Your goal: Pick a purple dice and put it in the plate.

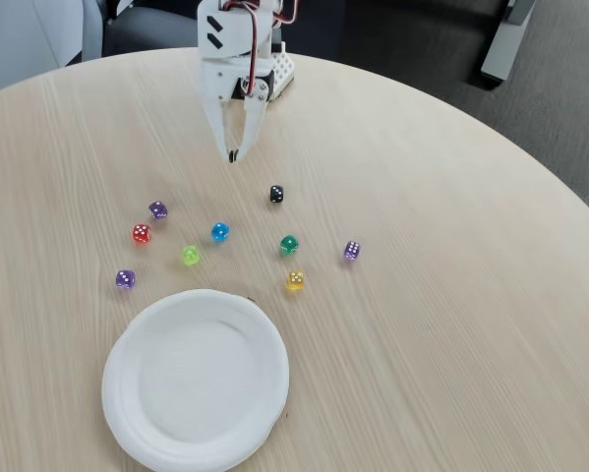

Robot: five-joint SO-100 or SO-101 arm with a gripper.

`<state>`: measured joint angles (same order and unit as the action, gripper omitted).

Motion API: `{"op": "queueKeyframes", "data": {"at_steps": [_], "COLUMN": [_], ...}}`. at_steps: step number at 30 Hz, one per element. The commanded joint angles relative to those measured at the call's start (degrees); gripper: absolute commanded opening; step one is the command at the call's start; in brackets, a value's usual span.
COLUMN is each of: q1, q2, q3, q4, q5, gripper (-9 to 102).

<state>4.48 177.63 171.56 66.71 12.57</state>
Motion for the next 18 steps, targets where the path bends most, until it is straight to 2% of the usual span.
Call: {"op": "queueKeyframes", "data": {"at_steps": [1, 18], "q1": [0.09, -0.44], "q2": [0.35, 0.35], "q3": [-0.26, -0.26], "q4": [0.35, 0.35], "q5": [0.0, 0.0], "gripper": [3, 3]}}
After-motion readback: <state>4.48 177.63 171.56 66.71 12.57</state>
